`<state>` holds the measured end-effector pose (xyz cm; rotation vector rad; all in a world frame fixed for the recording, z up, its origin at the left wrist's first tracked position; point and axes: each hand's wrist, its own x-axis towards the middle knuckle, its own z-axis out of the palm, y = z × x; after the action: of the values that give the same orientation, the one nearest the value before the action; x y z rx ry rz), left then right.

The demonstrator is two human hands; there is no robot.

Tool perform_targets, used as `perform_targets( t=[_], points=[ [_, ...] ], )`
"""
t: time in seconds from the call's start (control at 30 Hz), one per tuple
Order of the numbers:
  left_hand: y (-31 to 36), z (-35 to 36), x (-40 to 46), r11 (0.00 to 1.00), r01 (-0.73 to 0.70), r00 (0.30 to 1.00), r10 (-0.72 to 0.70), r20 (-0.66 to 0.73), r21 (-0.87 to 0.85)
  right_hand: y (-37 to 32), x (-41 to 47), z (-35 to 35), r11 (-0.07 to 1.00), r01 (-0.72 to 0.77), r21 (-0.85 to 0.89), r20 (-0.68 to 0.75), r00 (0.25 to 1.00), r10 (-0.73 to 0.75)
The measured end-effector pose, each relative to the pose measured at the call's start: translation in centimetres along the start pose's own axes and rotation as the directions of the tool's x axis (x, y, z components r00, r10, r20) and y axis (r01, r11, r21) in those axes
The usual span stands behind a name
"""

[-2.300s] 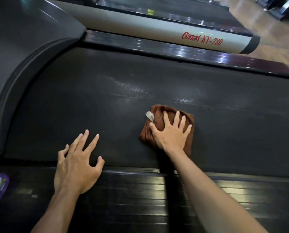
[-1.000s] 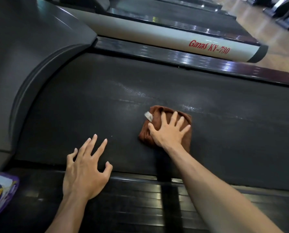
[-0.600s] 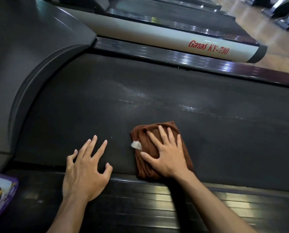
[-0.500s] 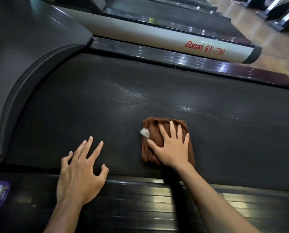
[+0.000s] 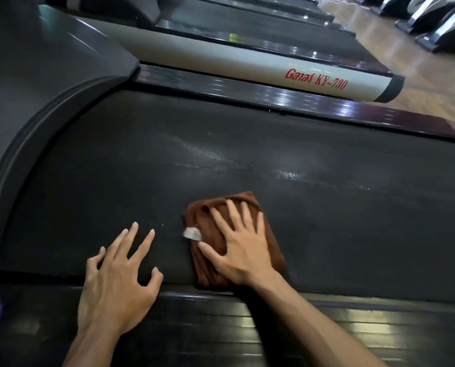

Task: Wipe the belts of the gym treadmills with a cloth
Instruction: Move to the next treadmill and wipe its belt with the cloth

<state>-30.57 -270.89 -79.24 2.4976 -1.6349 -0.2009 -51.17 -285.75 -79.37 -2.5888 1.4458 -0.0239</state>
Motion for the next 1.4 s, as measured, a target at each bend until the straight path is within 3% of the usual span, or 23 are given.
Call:
perform_targets(
  t=[0.13, 0.2, 0.4, 0.53, 0.63, 0.7, 0.77, 0.9, 1.03, 1.17, 1.23, 1.4],
  points=[
    [0.3, -0.1, 0.0, 1.0, -0.004, 1.0, 0.003, -0.025, -0.018, 4.2, 1.4, -1.0, 0.921, -0.389, -0.034, 0.019, 0.921, 0.39],
    [0.4, -0.2, 0.1, 1.0, -0.005, 1.0, 0.004, -0.025, -0.023, 4.5, 5.2, -1.7, 0.894, -0.449, -0.003, 0.048, 0.893, 0.448],
    [0.1, -0.5, 0.0, 1.0, 0.009, 1.0, -0.009, 0.003, -0.025, 0.5, 12.6, -2.1, 0.976, -0.22, -0.001, 0.16, 0.963, 0.217],
    [0.7, -0.9, 0.0, 1.0, 0.001, 1.0, -0.001, 0.002, -0.023, -1.8, 7.3, -0.7, 0.999, 0.023, 0.03, 0.077, 0.997, -0.025],
    [0.8, -1.0, 0.0, 1.0, 0.008, 1.0, -0.008, 0.004, -0.022, -0.5, 1.2, -0.1, 0.994, 0.106, 0.019, -0.019, 0.994, -0.105],
    [0.8, -1.1, -0.1, 1.0, 0.005, 1.0, -0.005, 0.003, -0.019, 1.4, -0.8, -0.1, 0.999, 0.036, -0.02, -0.033, 0.999, -0.037],
    [0.8, -1.2, 0.0, 1.0, 0.001, 1.0, -0.001, 0.0, -0.012, 2.8, -0.6, -0.5, 0.989, -0.14, -0.037, -0.012, 0.99, 0.14],
    [1.0, -1.5, -0.1, 1.0, 0.013, 1.0, -0.013, -0.004, -0.007, 2.7, 4.7, -1.2, 0.926, -0.377, 0.017, 0.019, 0.926, 0.377],
    [1.0, -1.8, 0.0, 1.0, 0.014, 1.0, -0.014, 0.011, -0.014, 0.1, 8.5, -1.1, 0.938, -0.346, 0.028, 0.063, 0.937, 0.344],
    [1.3, -1.8, -0.3, 1.0, 0.023, 1.0, -0.022, 0.018, -0.013, -1.8, 3.9, 0.0, 0.996, -0.077, 0.043, 0.006, 0.997, 0.076],
    [1.2, -1.9, -0.2, 1.0, 0.025, 0.999, -0.025, 0.022, -0.019, -0.9, 0.2, 0.3, 0.999, -0.029, 0.025, -0.029, 0.999, 0.03],
    [1.2, -1.7, -0.1, 1.0, 0.022, 1.0, -0.021, 0.014, -0.011, 6.6, -2.9, -0.7, 0.962, -0.269, -0.051, -0.005, 0.963, 0.269]
  ],
)
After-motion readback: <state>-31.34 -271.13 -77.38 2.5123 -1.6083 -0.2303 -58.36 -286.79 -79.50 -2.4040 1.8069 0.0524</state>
